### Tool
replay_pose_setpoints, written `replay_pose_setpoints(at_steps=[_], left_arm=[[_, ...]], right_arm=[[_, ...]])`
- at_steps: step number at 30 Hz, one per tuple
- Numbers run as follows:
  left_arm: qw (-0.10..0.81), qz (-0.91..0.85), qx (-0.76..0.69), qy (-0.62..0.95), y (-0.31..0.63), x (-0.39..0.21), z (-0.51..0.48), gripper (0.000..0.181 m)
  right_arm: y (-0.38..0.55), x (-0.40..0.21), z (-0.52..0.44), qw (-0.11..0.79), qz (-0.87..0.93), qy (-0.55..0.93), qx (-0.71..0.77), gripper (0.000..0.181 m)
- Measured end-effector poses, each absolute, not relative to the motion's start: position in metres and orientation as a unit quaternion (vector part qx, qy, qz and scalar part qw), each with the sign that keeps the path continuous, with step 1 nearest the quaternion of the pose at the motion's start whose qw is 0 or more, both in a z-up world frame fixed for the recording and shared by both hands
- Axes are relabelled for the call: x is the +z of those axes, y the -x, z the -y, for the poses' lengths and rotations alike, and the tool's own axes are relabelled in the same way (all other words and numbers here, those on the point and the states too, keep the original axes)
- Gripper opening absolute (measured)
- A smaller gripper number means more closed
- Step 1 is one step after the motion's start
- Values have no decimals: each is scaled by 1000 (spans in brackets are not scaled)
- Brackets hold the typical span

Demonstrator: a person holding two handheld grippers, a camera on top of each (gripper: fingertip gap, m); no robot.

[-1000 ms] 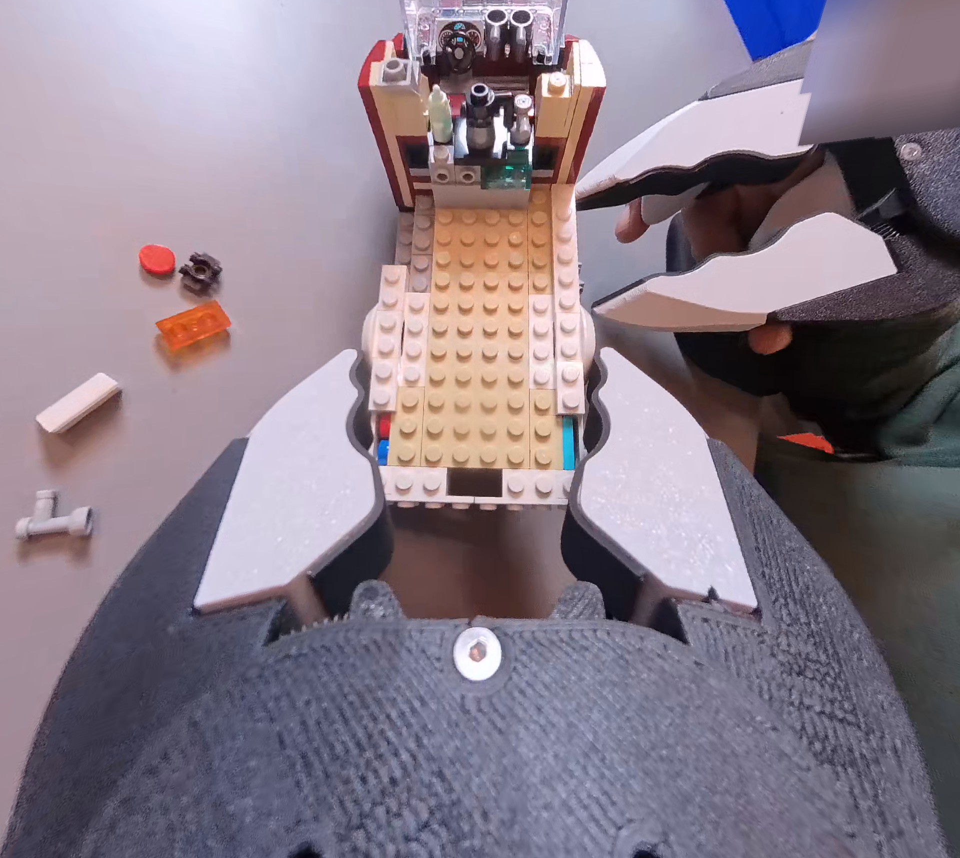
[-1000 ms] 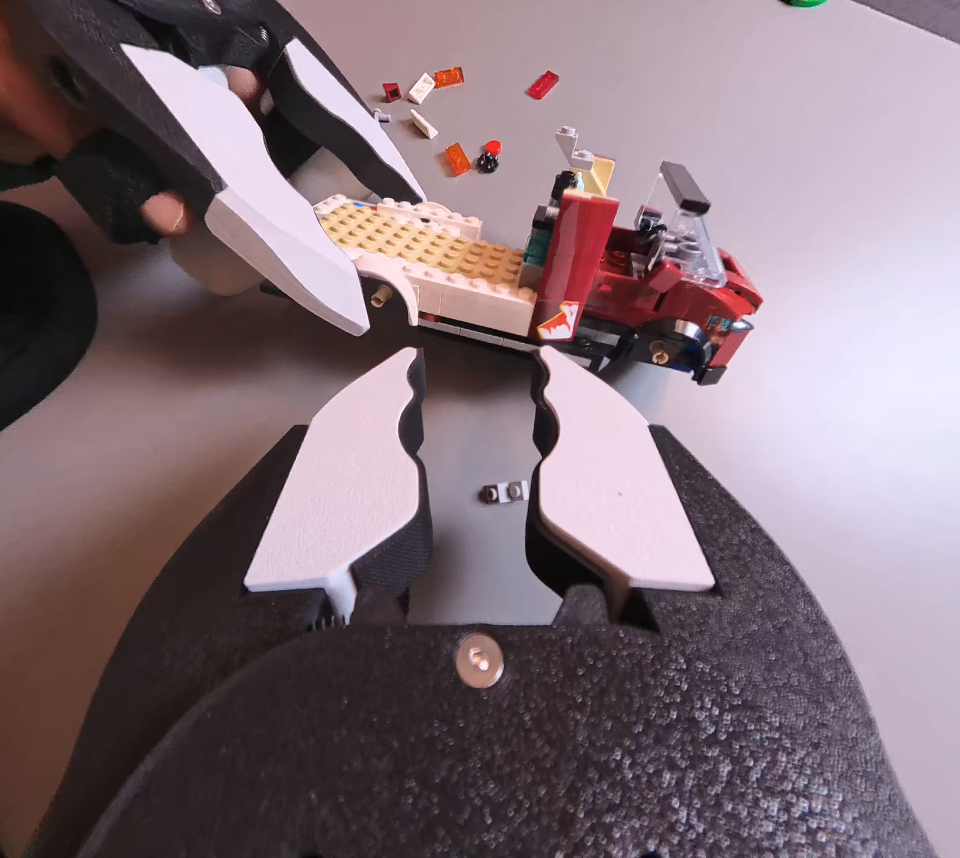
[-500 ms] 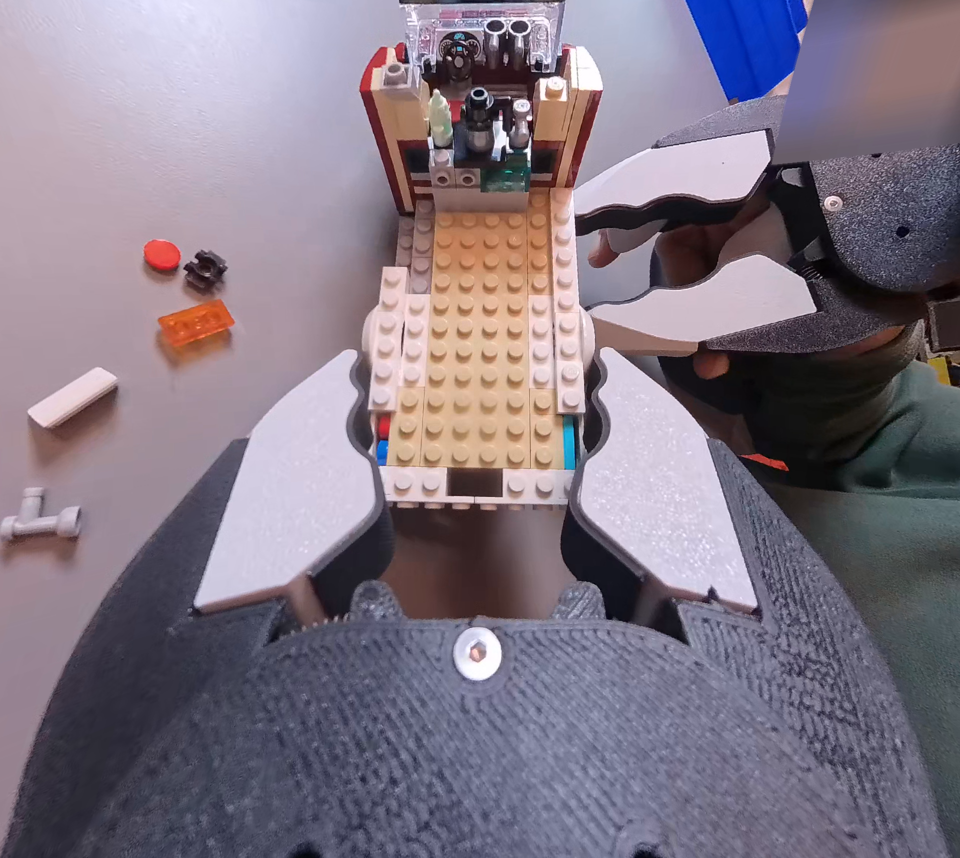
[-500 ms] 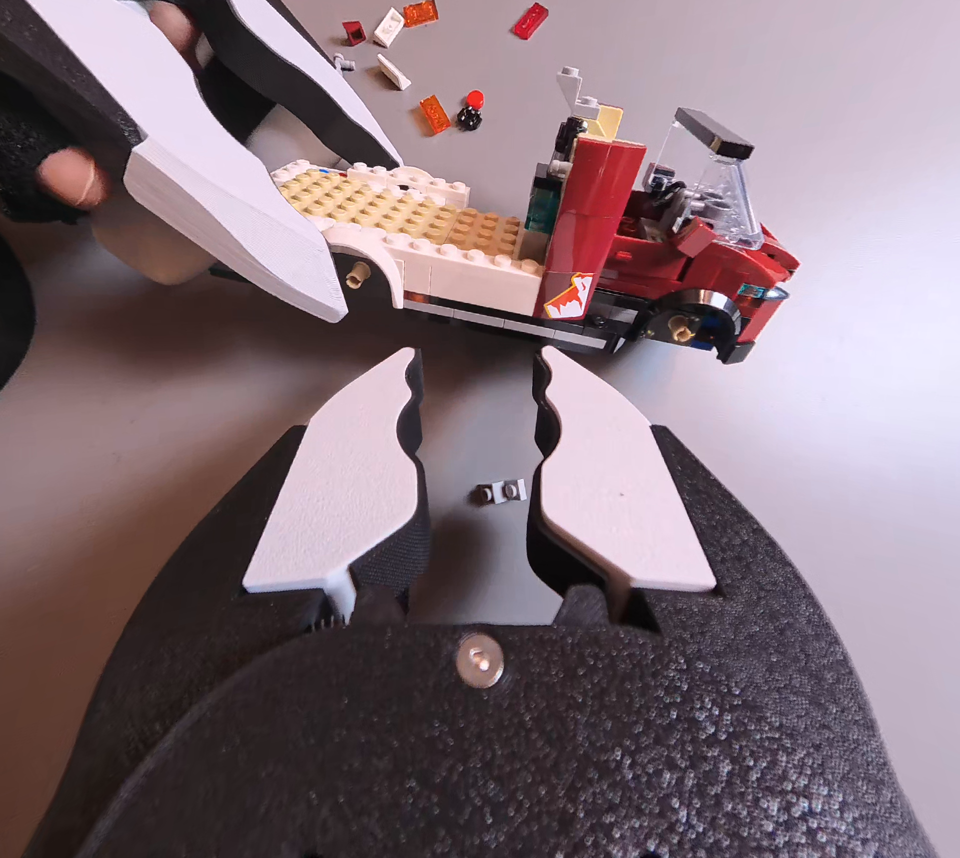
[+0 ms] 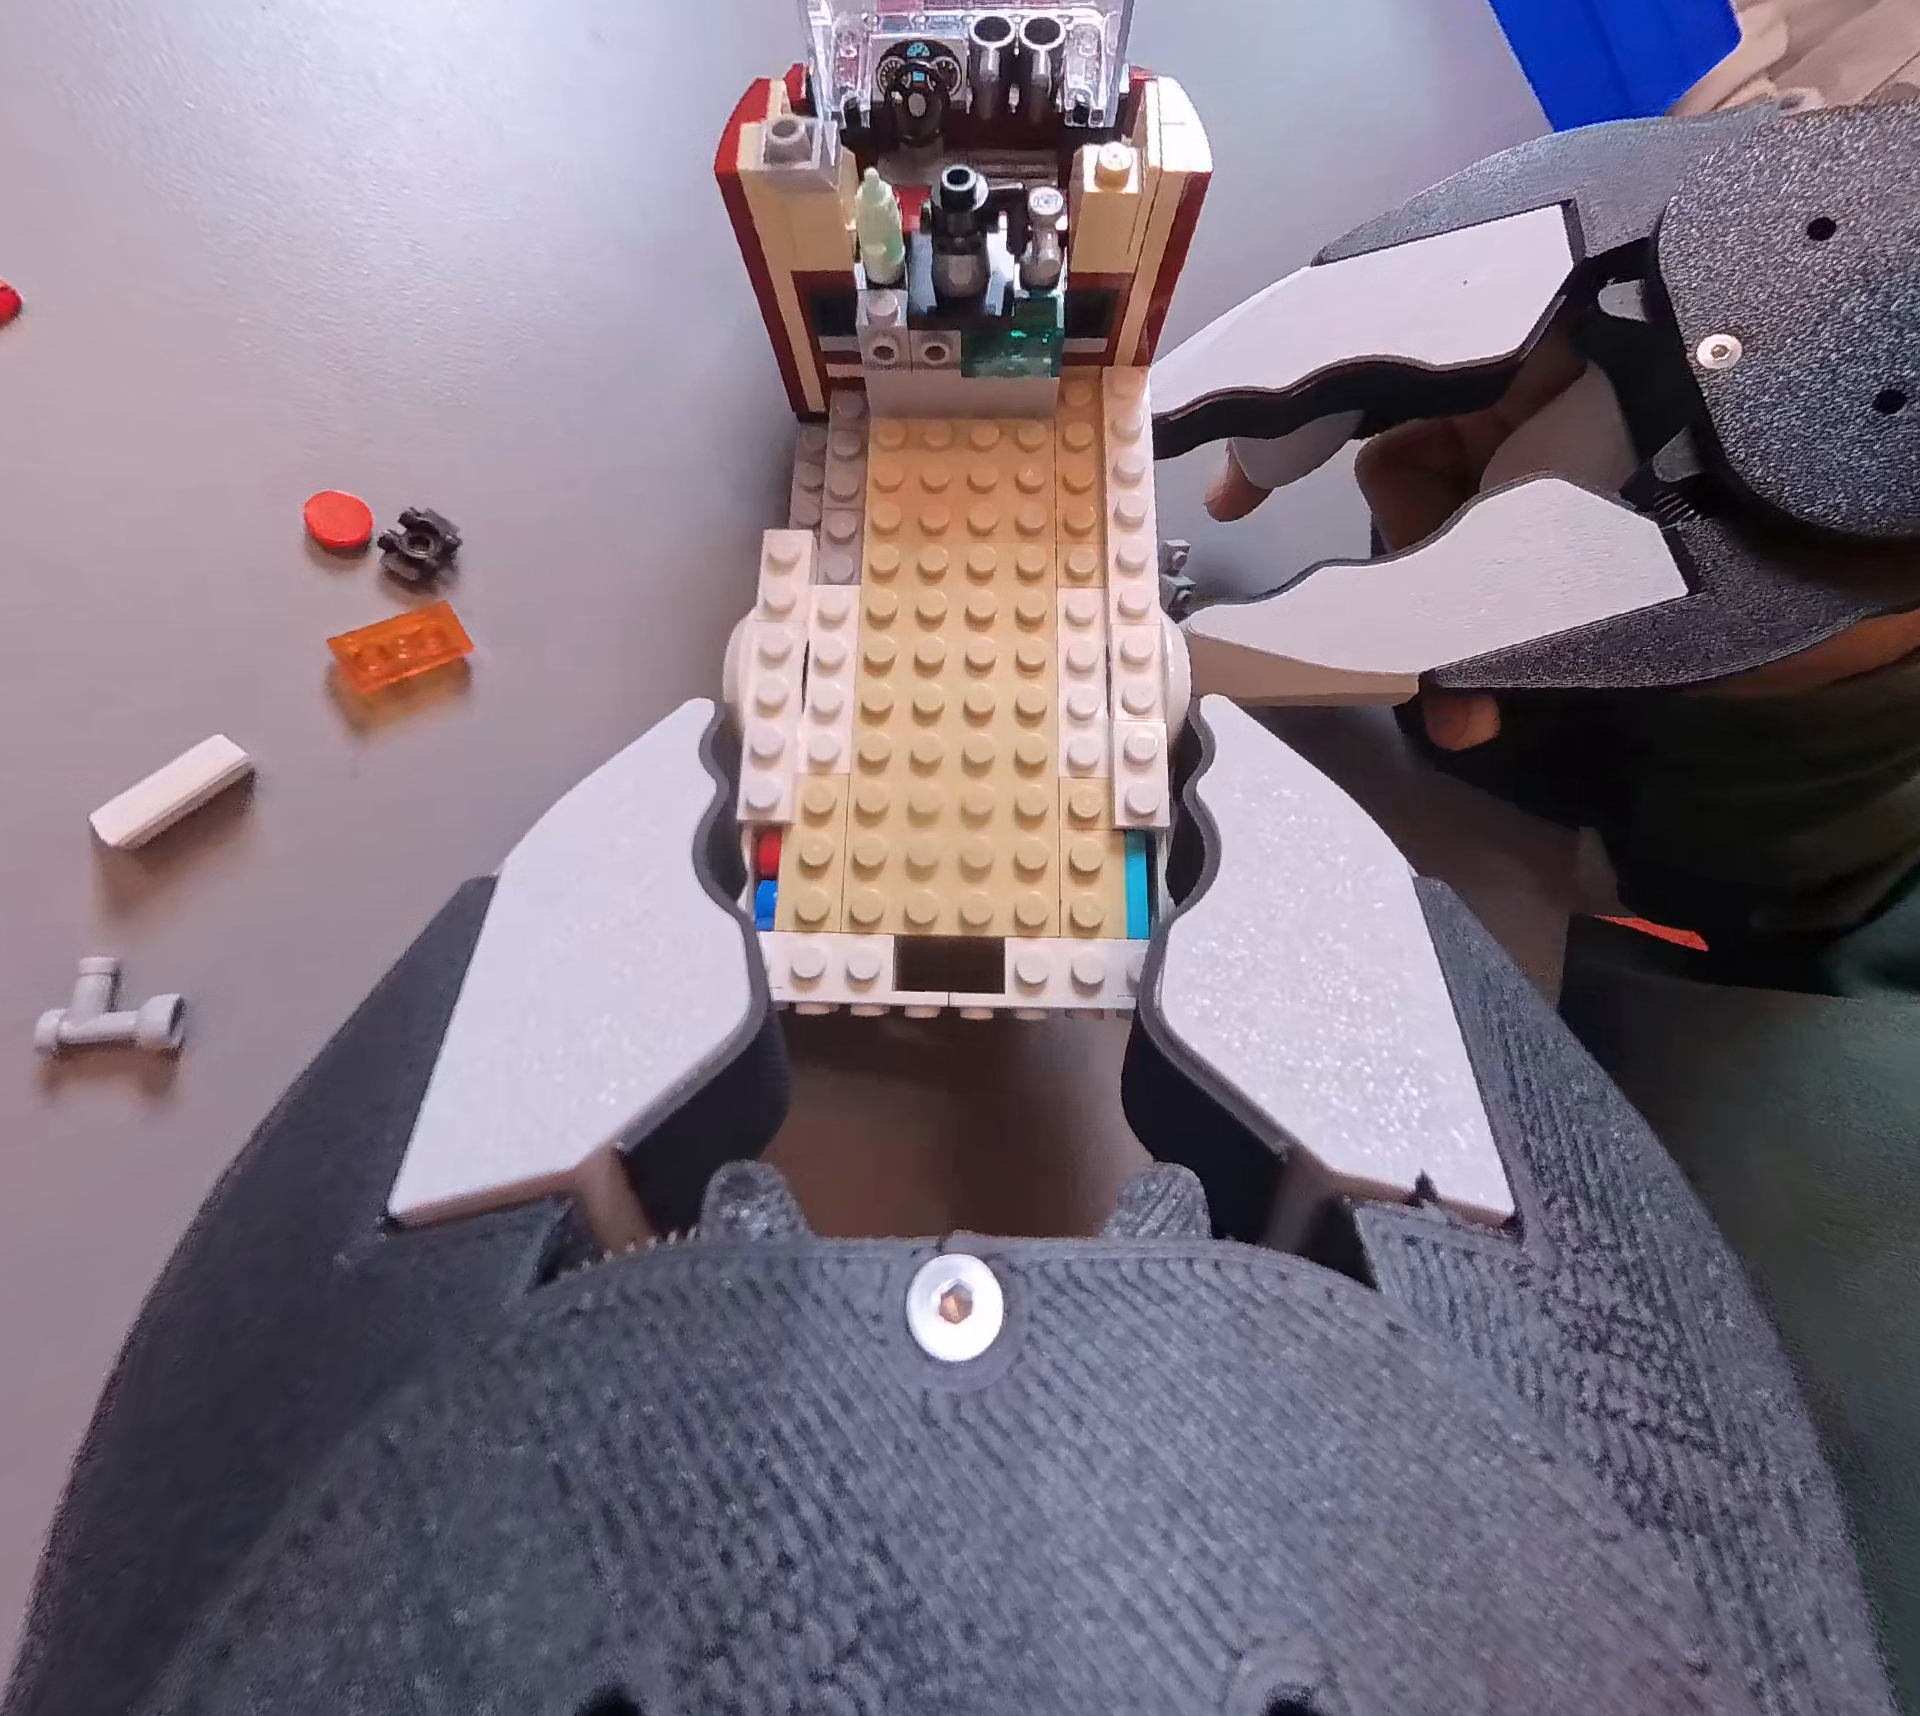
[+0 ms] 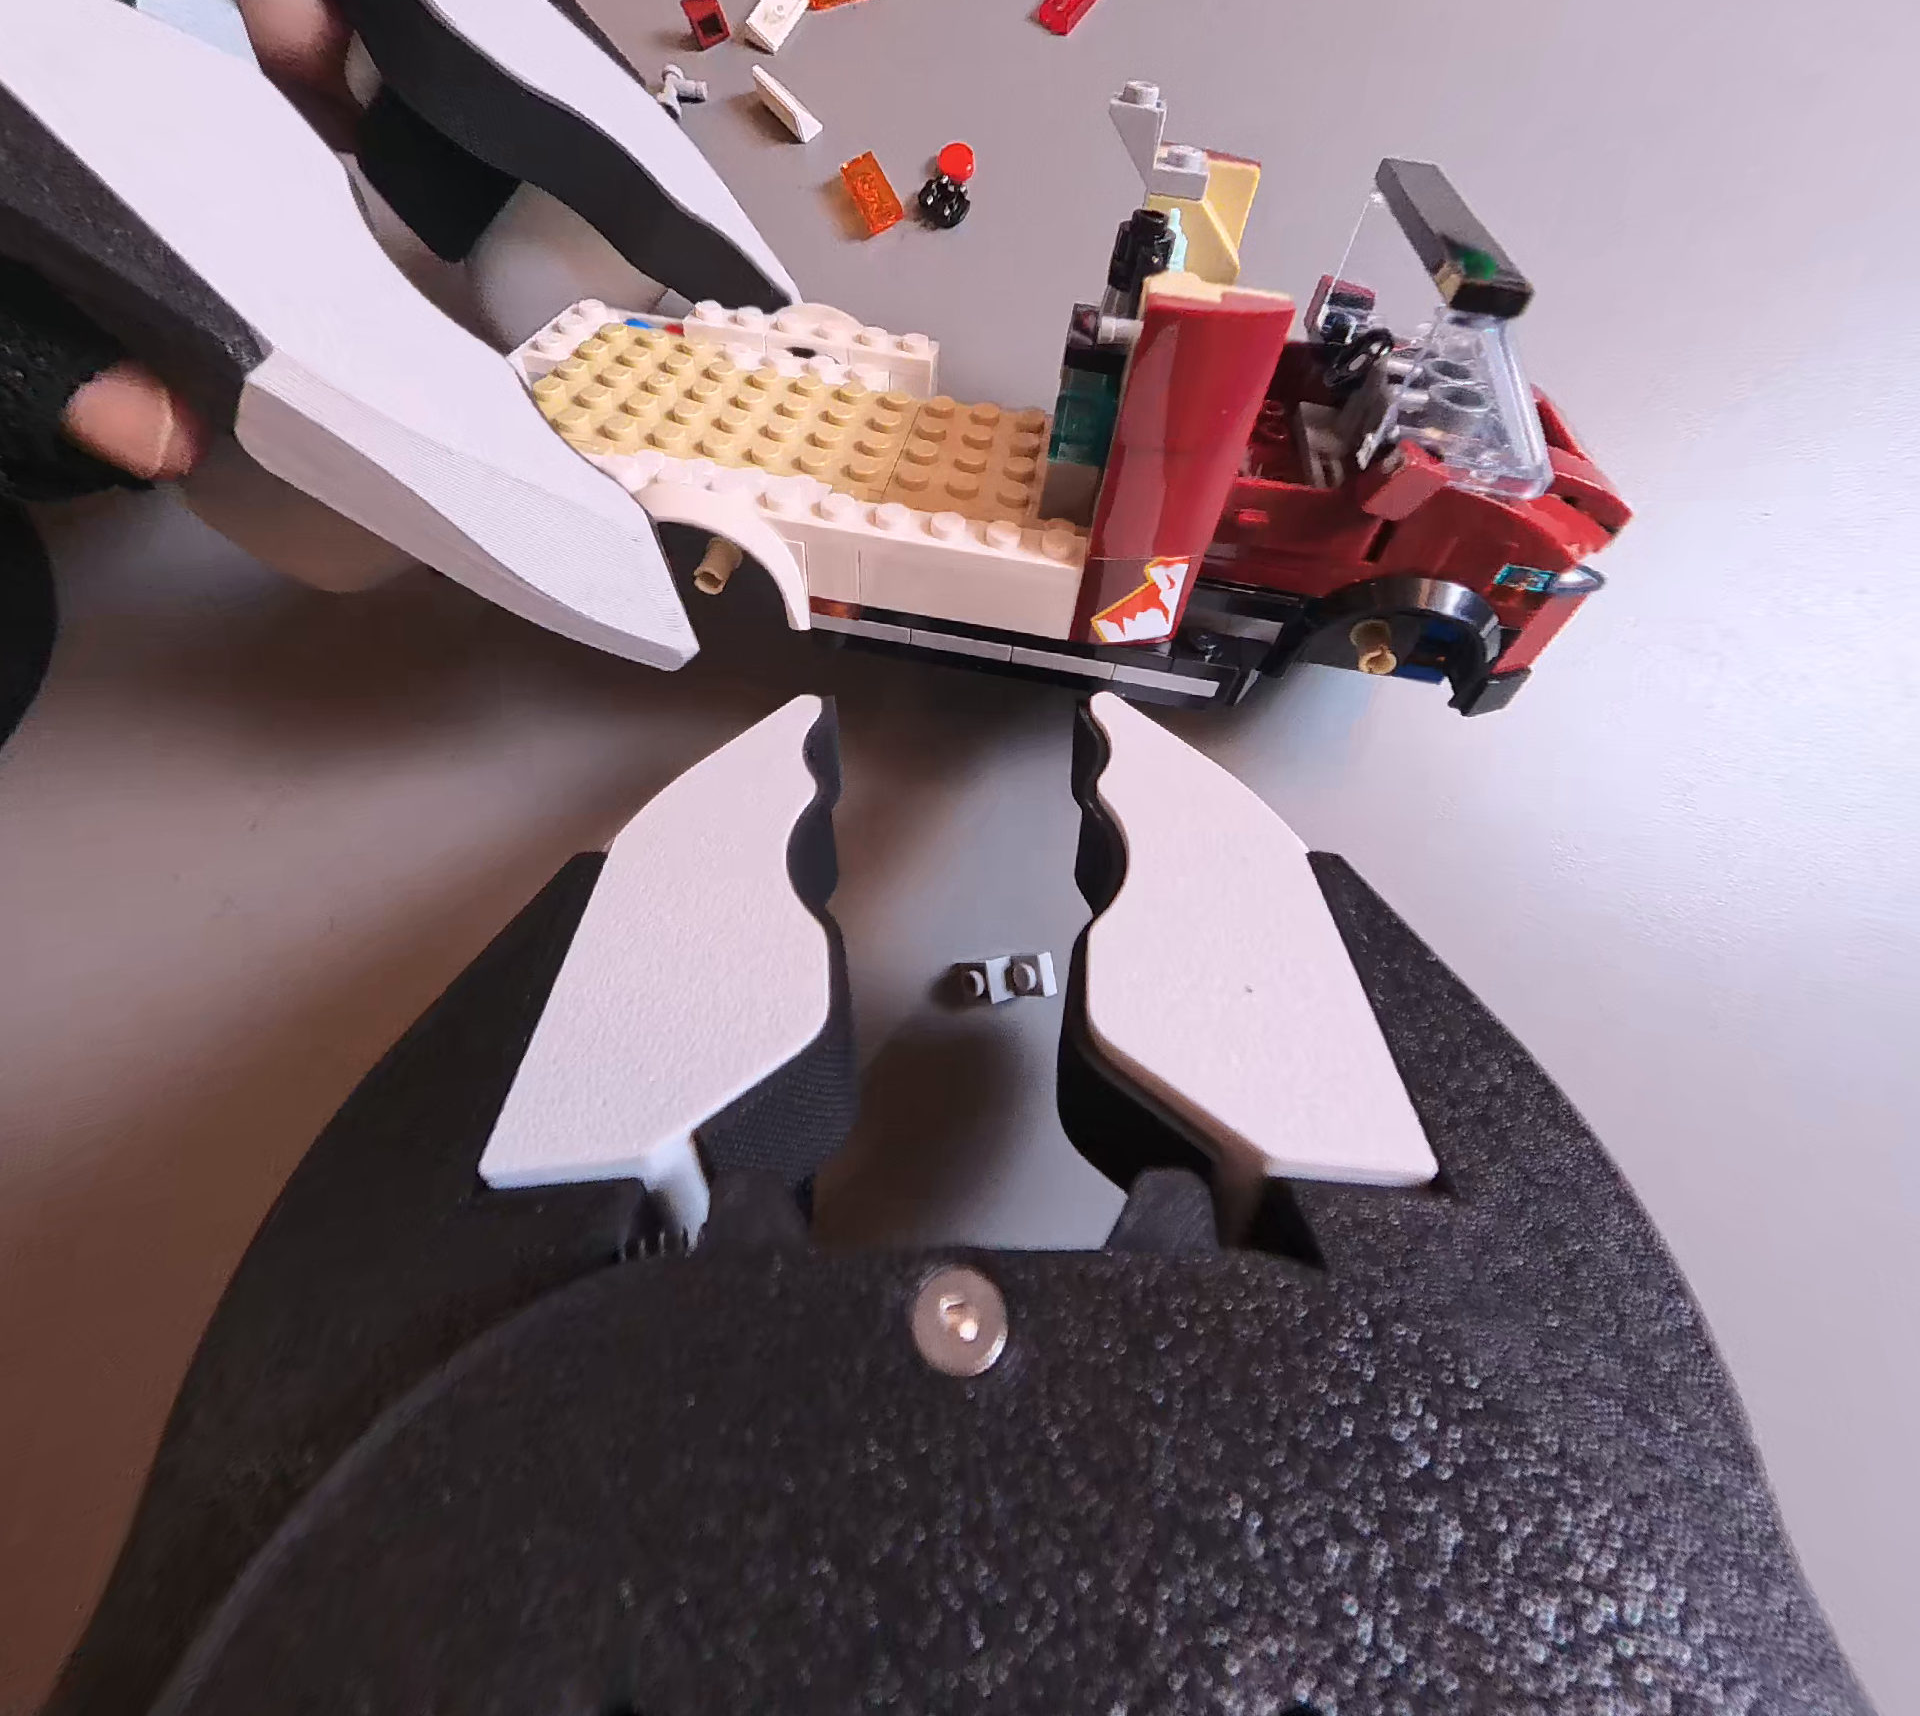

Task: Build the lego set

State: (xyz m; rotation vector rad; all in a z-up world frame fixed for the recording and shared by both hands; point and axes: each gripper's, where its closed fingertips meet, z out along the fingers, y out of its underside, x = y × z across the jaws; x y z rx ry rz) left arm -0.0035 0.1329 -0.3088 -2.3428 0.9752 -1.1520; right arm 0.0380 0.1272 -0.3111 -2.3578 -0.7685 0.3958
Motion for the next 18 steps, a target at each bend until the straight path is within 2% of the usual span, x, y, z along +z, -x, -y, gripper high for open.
replay_pose_setpoints(at_steps=[18], left_arm=[[266, -444, -232, 823, 20, -326, -144, 81]], right_arm=[[-39, -309, -121, 317, 305, 885, 155, 45]])
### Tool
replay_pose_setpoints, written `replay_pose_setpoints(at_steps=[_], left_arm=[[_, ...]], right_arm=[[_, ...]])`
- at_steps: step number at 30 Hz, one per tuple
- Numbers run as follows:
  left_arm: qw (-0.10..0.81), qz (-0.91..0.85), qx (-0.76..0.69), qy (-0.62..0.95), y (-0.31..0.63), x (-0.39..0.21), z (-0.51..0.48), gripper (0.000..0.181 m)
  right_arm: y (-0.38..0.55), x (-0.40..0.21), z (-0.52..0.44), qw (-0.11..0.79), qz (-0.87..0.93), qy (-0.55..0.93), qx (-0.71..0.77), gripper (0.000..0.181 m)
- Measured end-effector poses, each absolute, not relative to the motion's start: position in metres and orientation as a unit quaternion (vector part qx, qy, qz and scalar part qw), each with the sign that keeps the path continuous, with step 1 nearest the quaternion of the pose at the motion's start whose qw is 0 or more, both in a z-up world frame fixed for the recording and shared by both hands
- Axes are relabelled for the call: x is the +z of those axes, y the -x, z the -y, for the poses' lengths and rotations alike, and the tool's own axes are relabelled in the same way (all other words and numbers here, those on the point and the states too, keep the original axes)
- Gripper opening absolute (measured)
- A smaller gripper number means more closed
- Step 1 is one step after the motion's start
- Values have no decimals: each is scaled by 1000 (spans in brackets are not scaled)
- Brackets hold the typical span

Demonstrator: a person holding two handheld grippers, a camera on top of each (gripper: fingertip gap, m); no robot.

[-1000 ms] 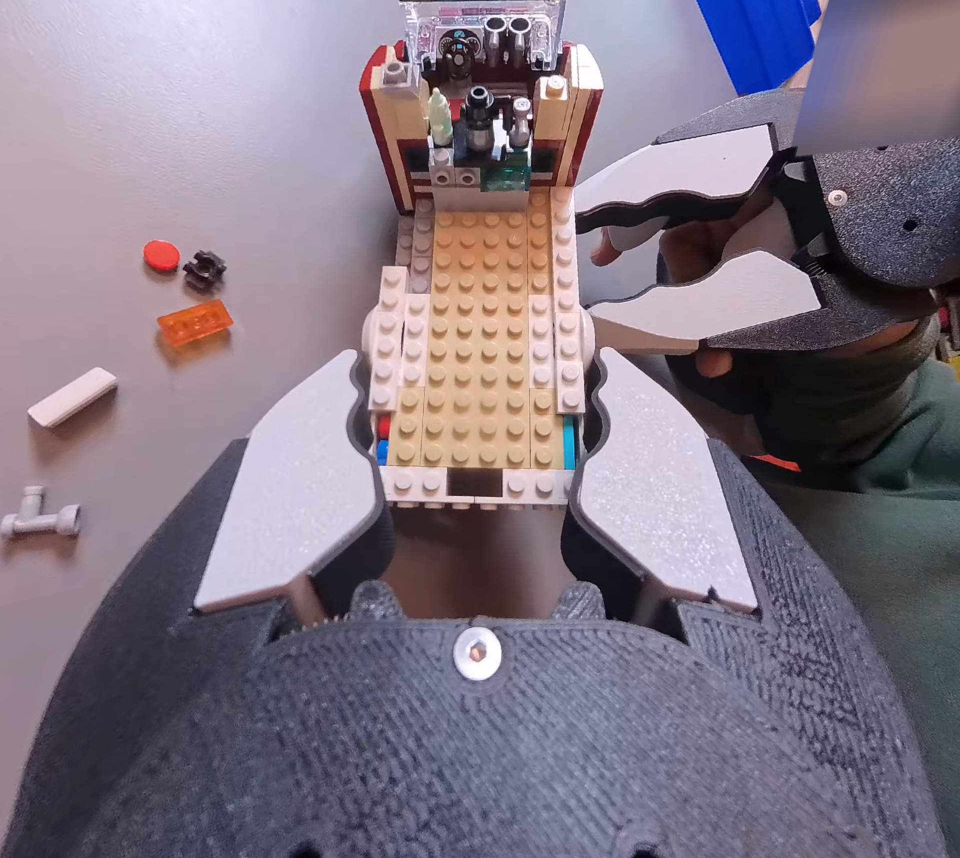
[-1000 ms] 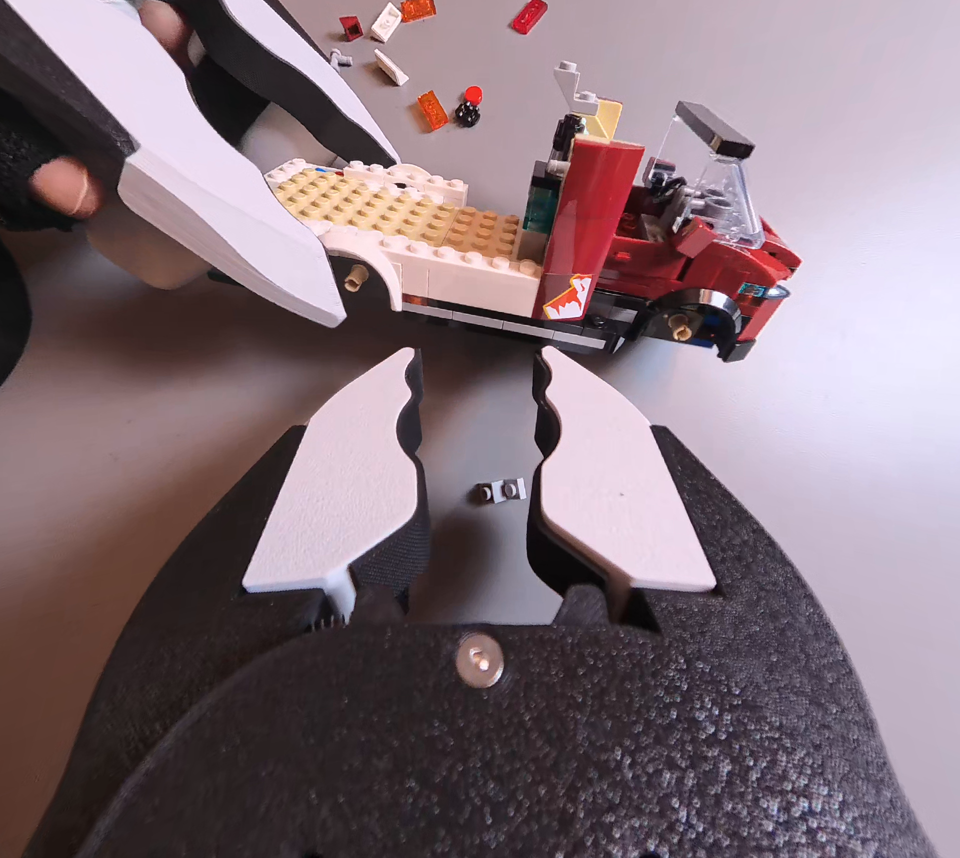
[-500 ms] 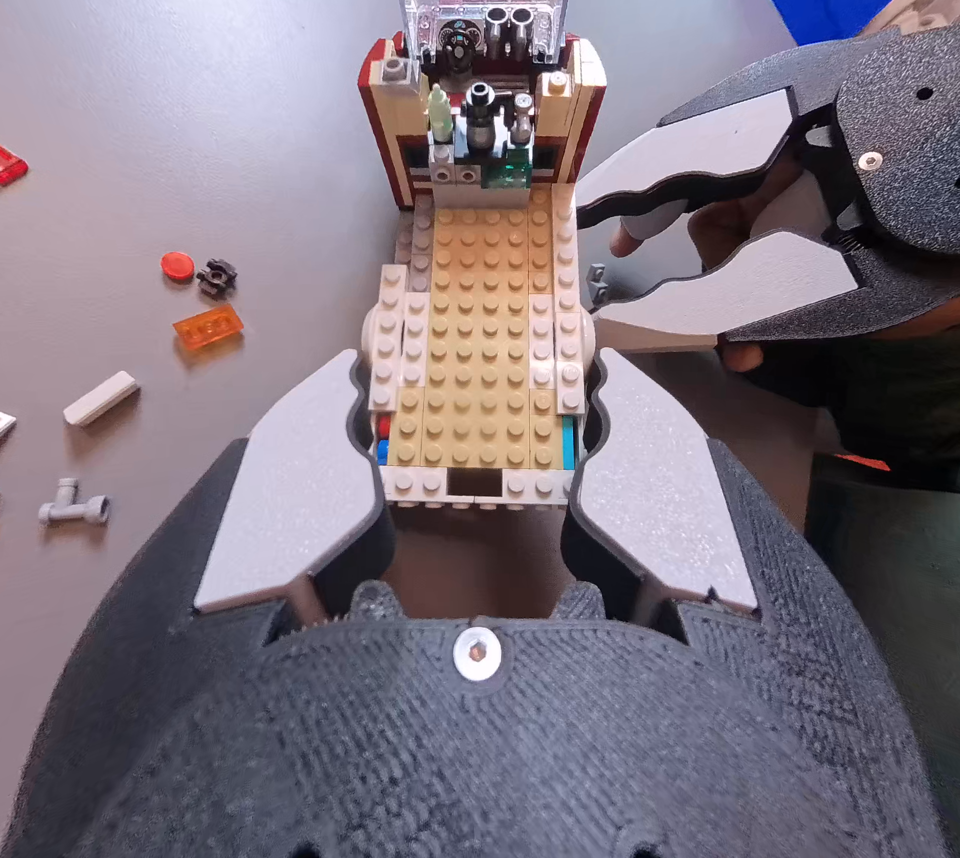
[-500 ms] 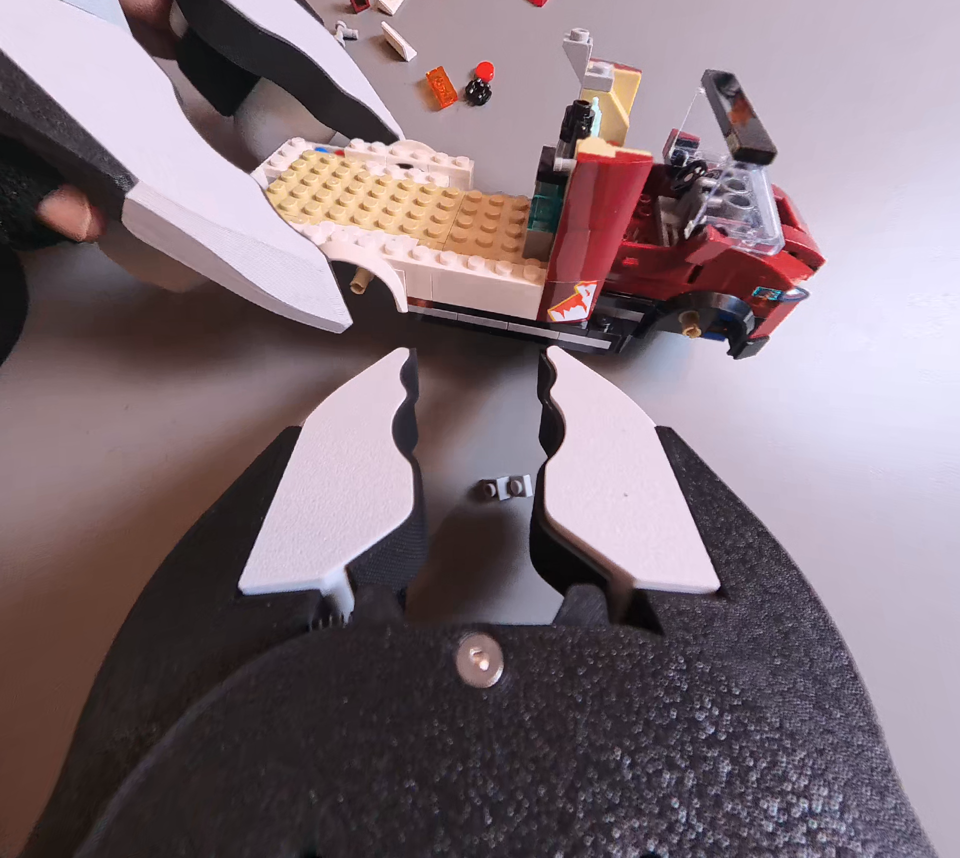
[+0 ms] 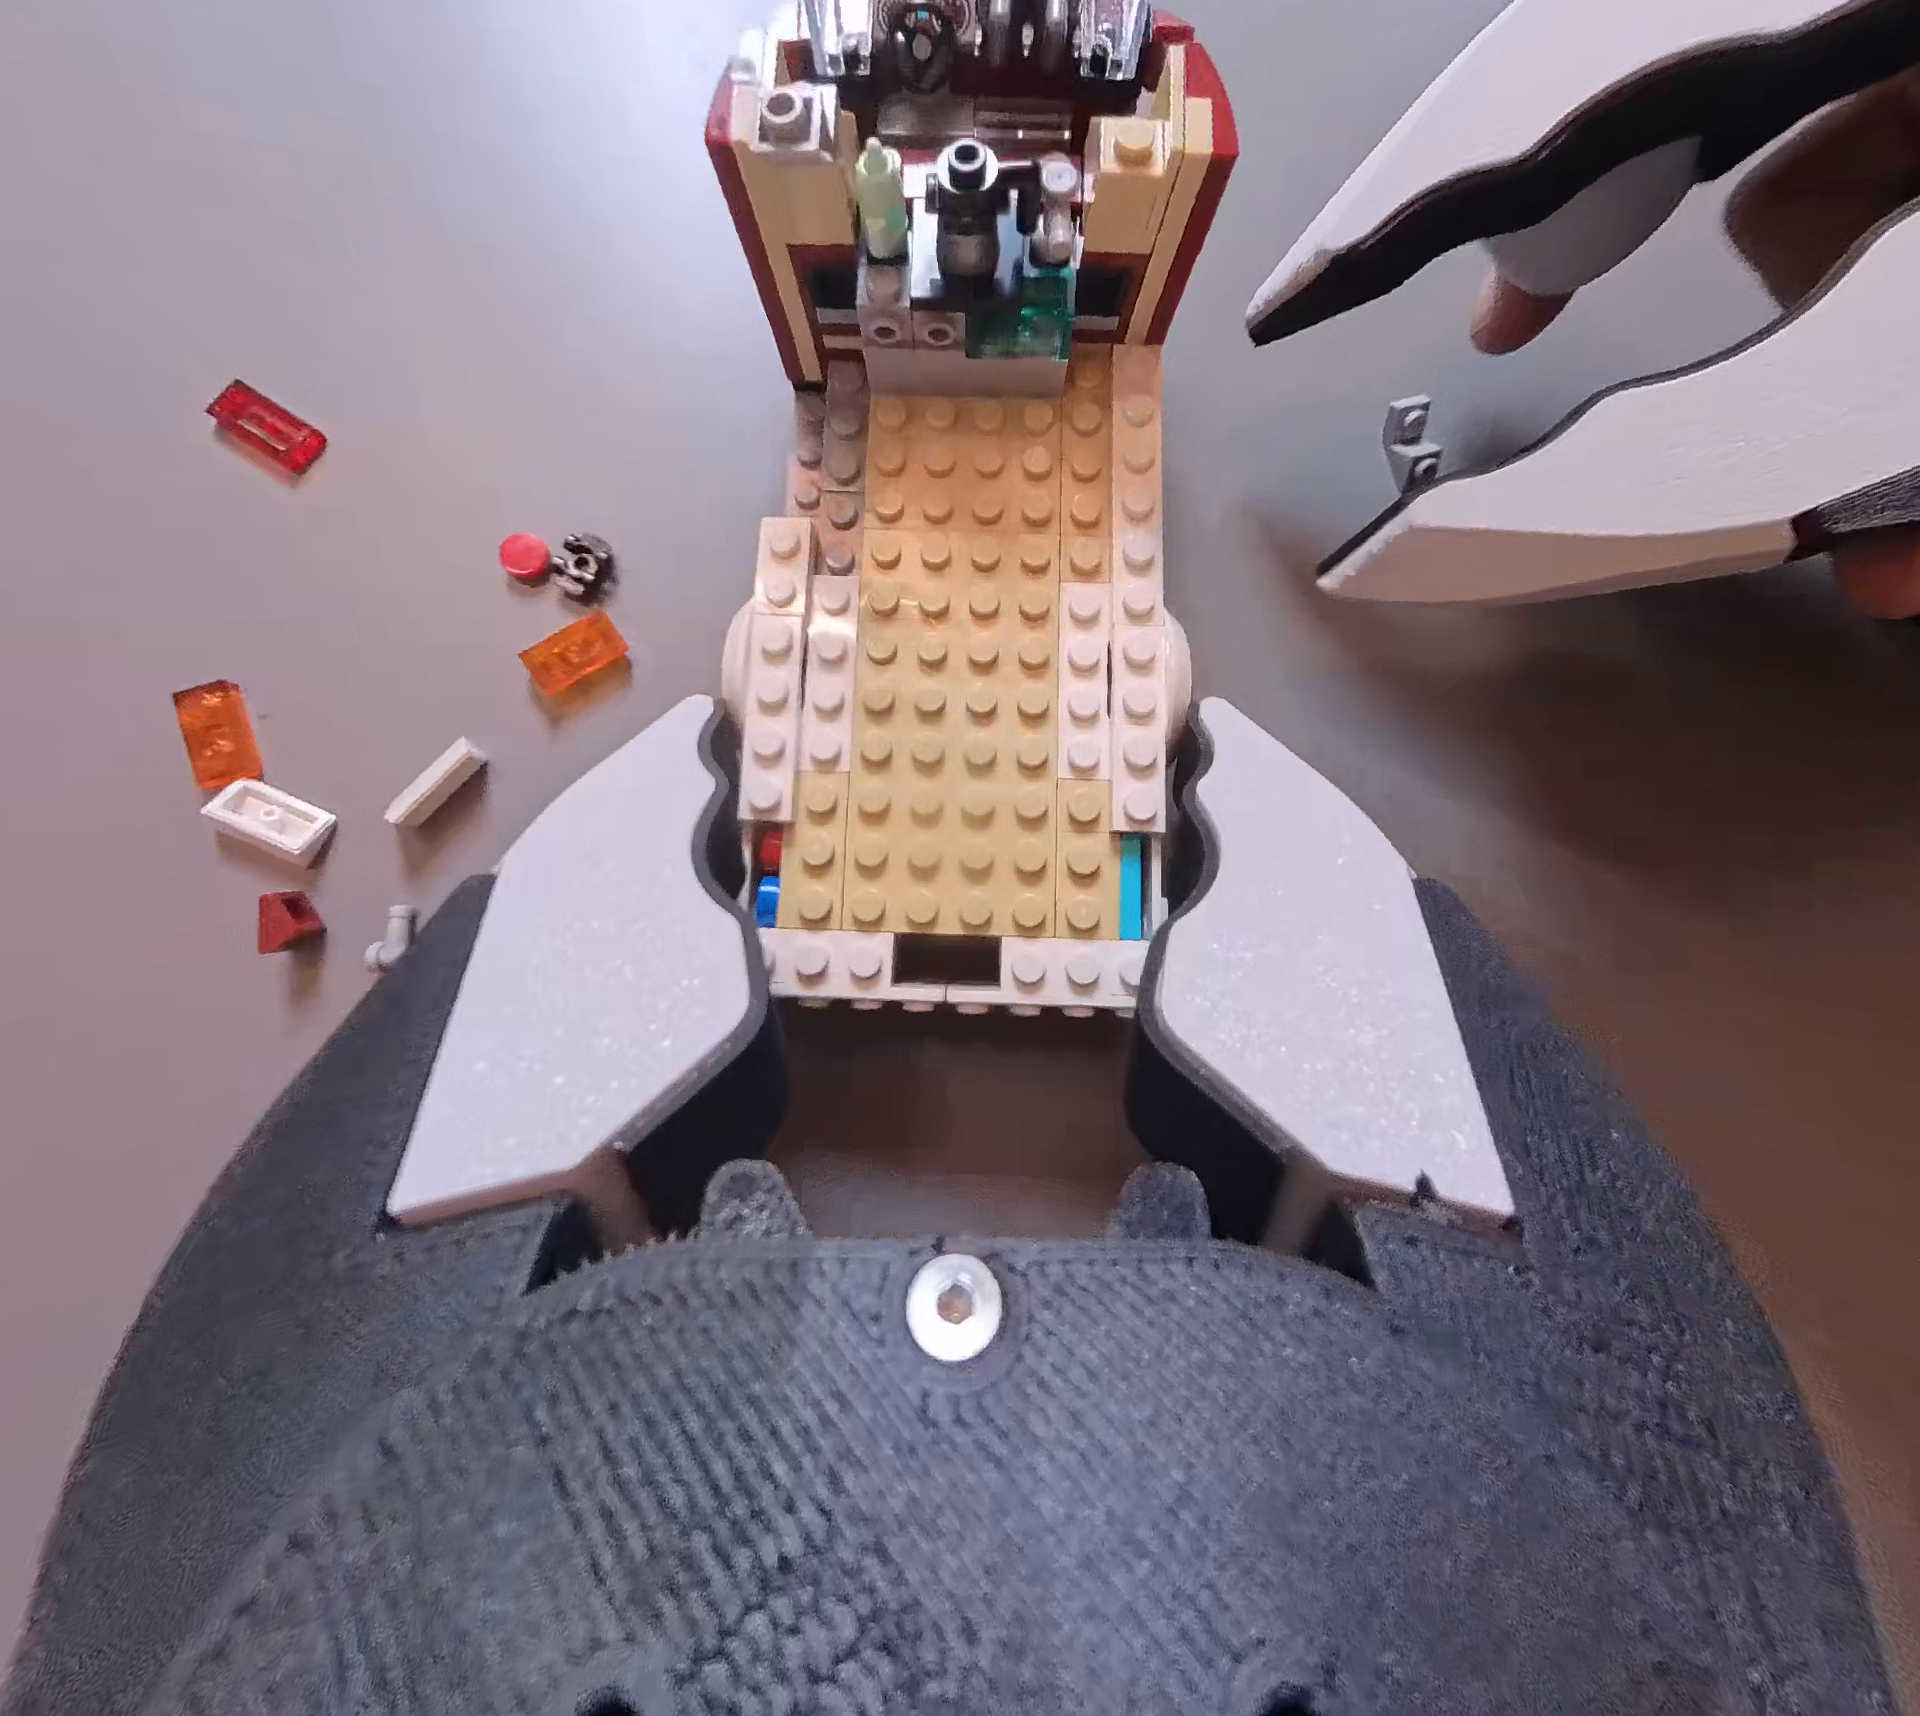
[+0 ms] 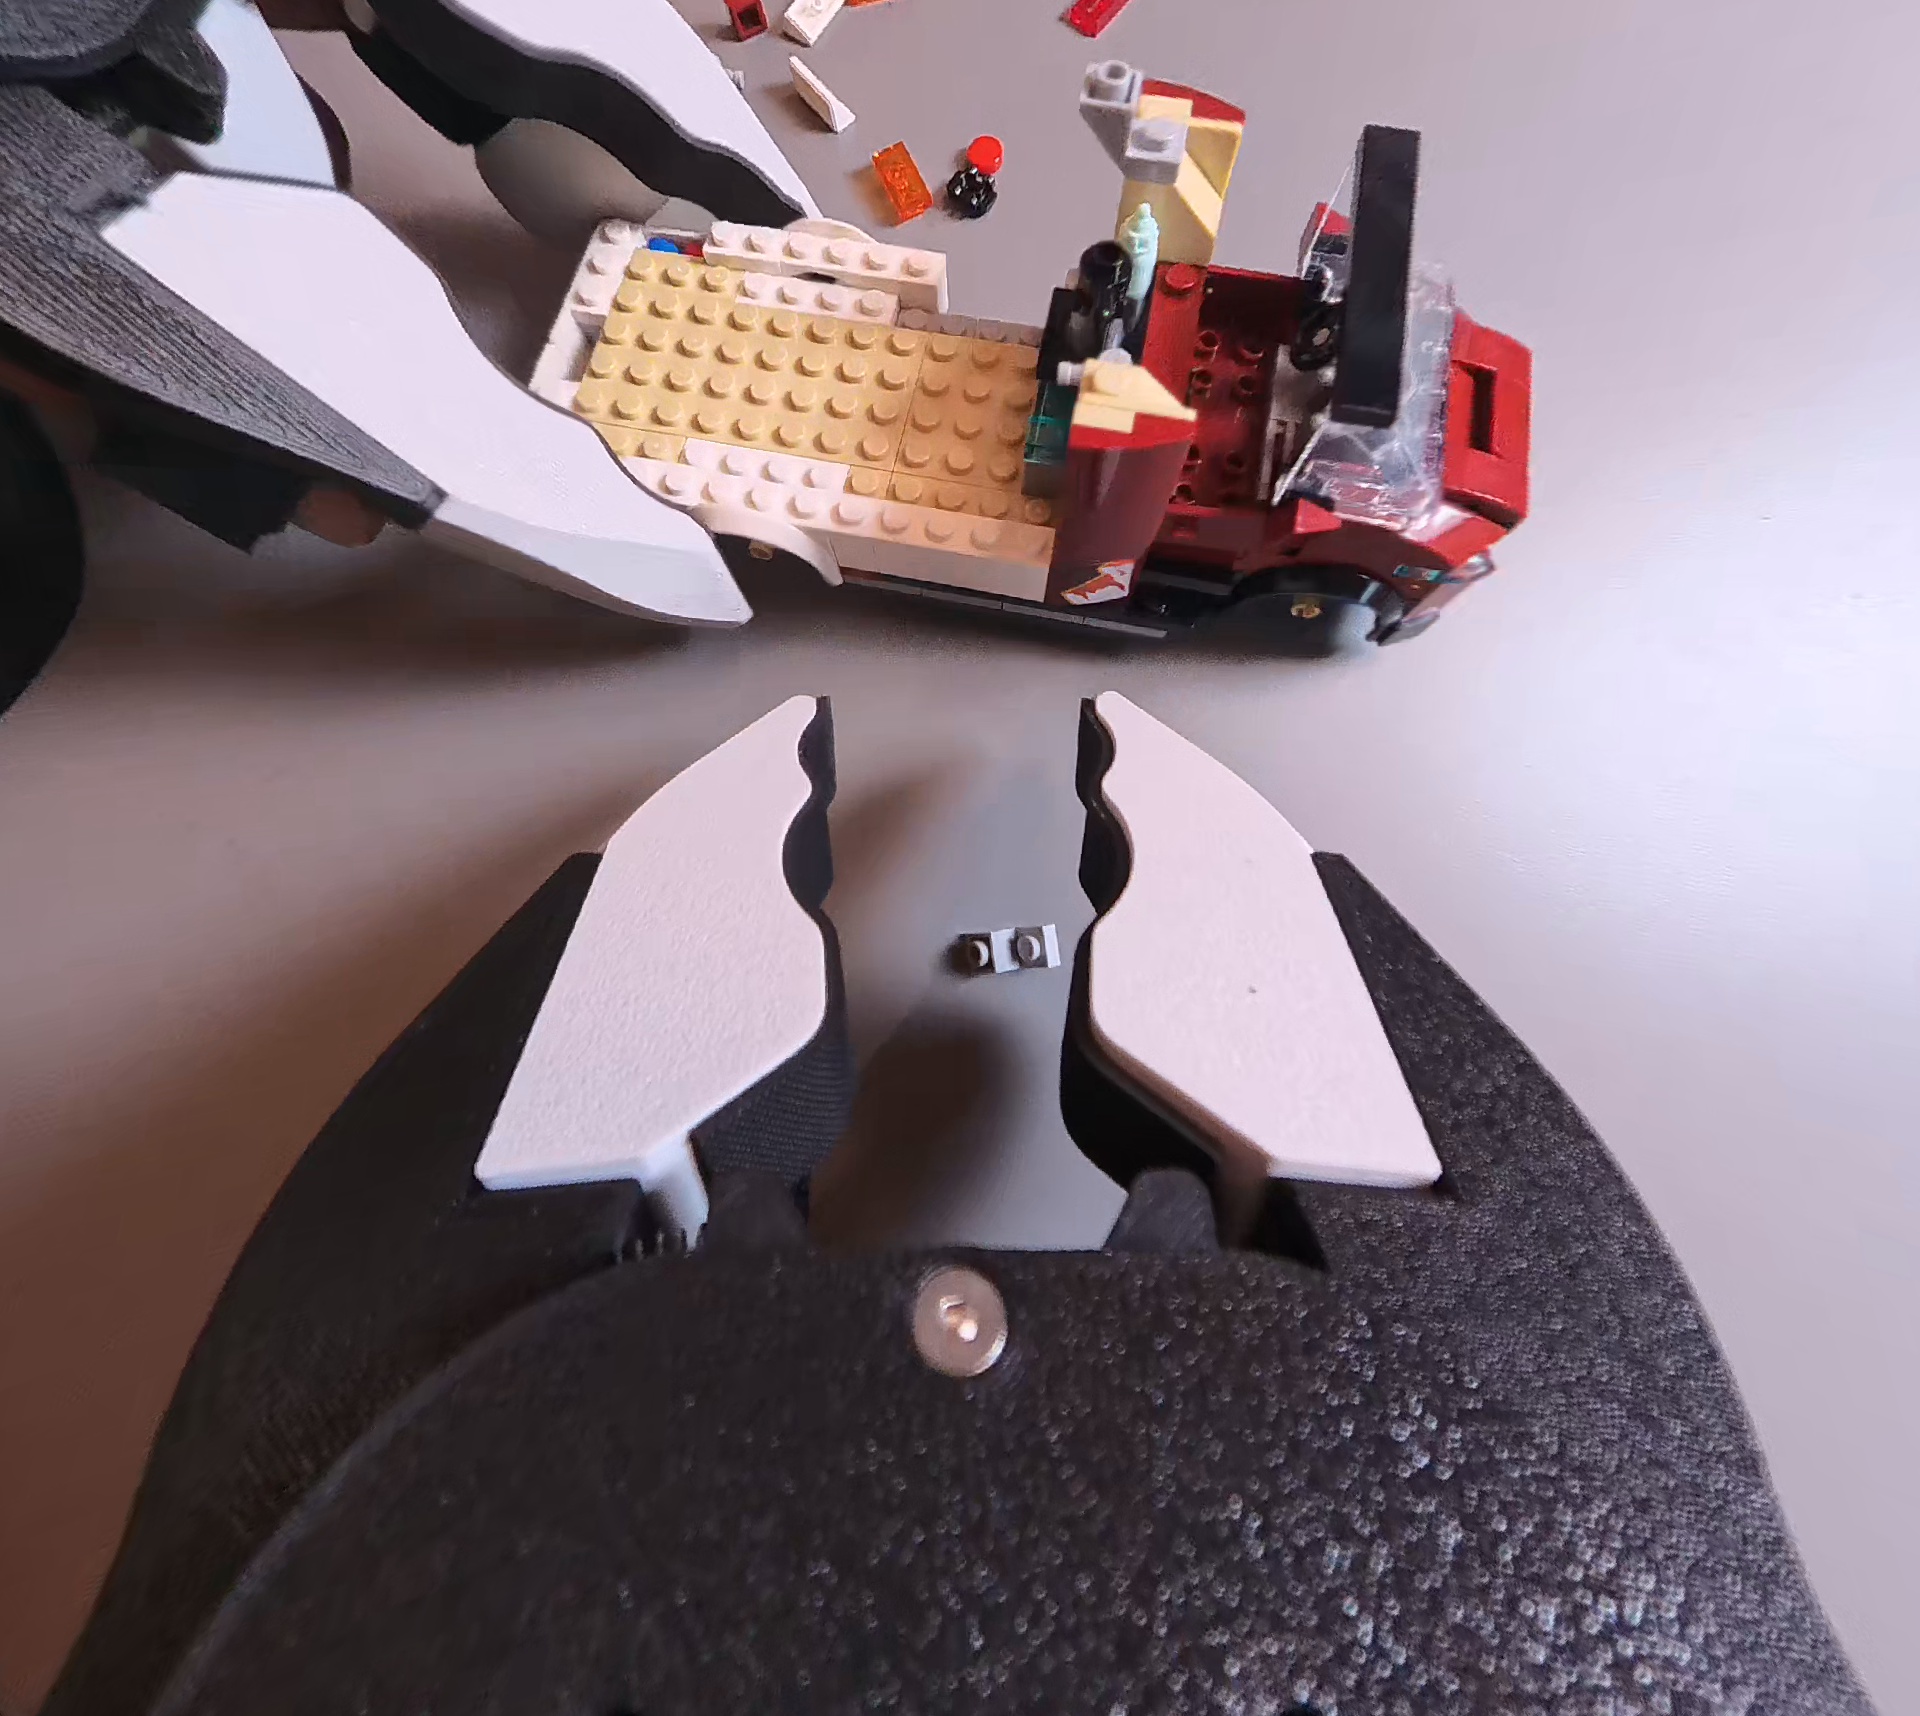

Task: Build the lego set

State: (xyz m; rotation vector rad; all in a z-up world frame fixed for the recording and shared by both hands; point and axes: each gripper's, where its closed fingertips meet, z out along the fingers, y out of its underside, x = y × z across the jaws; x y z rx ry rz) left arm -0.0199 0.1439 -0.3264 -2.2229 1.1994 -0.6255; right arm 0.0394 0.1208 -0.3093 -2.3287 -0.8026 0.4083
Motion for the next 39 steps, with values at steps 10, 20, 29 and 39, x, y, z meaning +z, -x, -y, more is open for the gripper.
replay_pose_setpoints(at_steps=[10, 20, 29, 39], left_arm=[[284, -476, -160, 816, 25, -334, -143, 81], [279, -489, -181, 806, 32, -334, -117, 82], [309, -489, -183, 795, 42, -329, -114, 76], [395, -489, -188, 755, 38, -297, -117, 60]], right_arm=[[-52, -307, -121, 329, 329, 873, 146, 57], [-83, -315, -91, 288, 449, 825, 185, 45], [-77, -329, -95, 277, 469, 825, 153, 31], [-71, -330, -93, 281, 482, 819, 135, 18]])
